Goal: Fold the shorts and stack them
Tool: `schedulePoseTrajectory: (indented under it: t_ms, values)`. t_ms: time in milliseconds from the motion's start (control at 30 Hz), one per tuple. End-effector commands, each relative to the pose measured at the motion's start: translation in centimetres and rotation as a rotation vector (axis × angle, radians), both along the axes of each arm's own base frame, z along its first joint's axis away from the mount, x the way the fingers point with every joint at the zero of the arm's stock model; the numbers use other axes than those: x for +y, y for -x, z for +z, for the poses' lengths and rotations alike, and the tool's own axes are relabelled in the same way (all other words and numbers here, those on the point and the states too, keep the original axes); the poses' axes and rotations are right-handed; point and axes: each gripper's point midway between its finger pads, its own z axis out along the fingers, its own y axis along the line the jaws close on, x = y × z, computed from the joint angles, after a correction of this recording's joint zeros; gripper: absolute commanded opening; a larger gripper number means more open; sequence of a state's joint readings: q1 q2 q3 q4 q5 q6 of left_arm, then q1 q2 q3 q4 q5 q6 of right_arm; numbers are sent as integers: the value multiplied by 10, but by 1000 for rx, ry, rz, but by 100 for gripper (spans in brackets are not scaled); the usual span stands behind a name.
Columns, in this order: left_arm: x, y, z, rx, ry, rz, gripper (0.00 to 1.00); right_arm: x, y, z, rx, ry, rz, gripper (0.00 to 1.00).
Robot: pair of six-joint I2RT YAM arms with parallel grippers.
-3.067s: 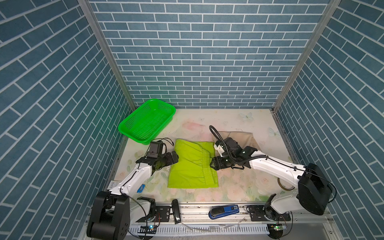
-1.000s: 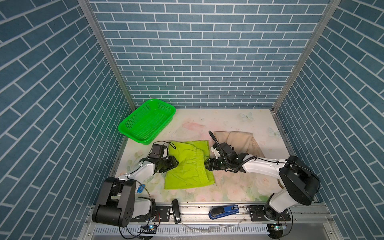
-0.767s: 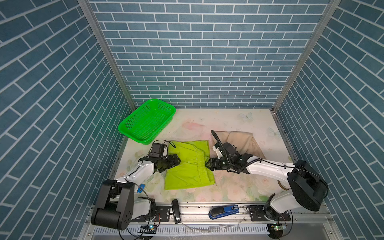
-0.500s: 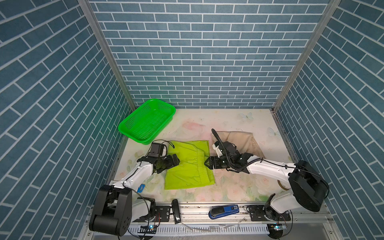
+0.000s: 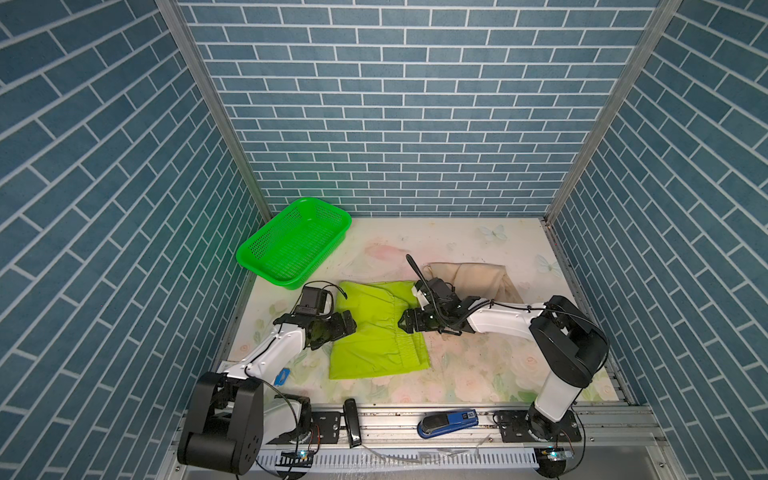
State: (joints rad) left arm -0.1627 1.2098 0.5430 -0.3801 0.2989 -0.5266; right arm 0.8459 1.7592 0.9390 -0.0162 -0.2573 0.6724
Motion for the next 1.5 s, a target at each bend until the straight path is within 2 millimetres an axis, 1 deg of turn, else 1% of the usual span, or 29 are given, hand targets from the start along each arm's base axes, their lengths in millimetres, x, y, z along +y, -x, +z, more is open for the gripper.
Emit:
schedulePoseTrajectory:
  t_ms: [0, 67, 133, 167, 233, 300, 333, 400, 433, 467, 500, 533, 633, 700, 733, 800, 833, 1033, 1133, 1200, 1300, 1400, 1467]
  values:
    - [3, 4, -6, 9, -3, 19, 100, 3, 2, -17, 34, 7, 19, 87]
    - [-1, 4, -10, 5, 22, 15, 100, 7, 4, -19, 42, -25, 17, 86]
    - [-3, 4, -14, -1, 39, 12, 100, 9, 5, -21, 52, -51, 11, 81]
    - [-5, 3, -15, -6, 49, 10, 100, 11, 7, -22, 62, -70, 12, 77]
    - [-7, 3, -18, -5, 61, 6, 100, 16, 8, -22, 77, -106, 8, 64]
    - [-10, 3, -19, -5, 76, -4, 95, 21, 7, -20, 82, -146, 3, 48]
    - [-11, 4, -19, -5, 83, -8, 91, 24, 7, -20, 84, -160, 5, 37]
    - [-13, 5, -18, -6, 93, -13, 81, 29, 5, -15, 80, -188, 10, 16]
    - [-14, 6, -18, -7, 98, -15, 73, 31, 5, -12, 76, -201, 13, 8]
    - [-15, 7, -17, -8, 101, -17, 62, 33, 3, -9, 67, -209, 14, 2]
    - [-15, 8, -17, -9, 104, -19, 51, 34, 2, -6, 60, -214, 17, 0]
    - [-15, 9, -16, -9, 105, -21, 41, 34, -1, -2, 50, -217, 16, 0]
    - [-17, 9, -9, -23, 114, -31, 23, 36, -9, 14, 23, -237, 11, 0]
    - [-21, 6, -2, -31, 124, -42, 16, 37, -13, 23, 20, -242, 11, 0]
    - [-23, 4, 3, -40, 129, -50, 10, 36, -14, 28, 24, -236, 13, 0]
    - [-28, 0, 12, -52, 133, -63, 5, 32, -18, 39, 27, -217, 17, 0]
    - [-31, -2, 17, -59, 136, -70, 0, 30, -20, 46, 25, -203, 19, 0]
    - [-52, -14, 45, -75, 184, -88, 0, 8, -37, 89, 11, -142, 18, 0]
    - [-66, -21, 64, -84, 153, -128, 0, -5, -44, 110, 18, -133, 21, 0]
    - [-82, -24, 76, -90, 104, -177, 0, -16, -48, 123, 3, -116, 17, 0]
    - [-112, -31, 87, -78, 113, -227, 0, -37, -55, 139, -1, -89, -4, 0]
    - [-142, -43, 94, -80, 109, -278, 0, -66, -66, 156, -17, -83, -53, 0]
    - [-165, -50, 102, -94, 88, -323, 0, -88, -73, 167, -27, -83, -88, 0]
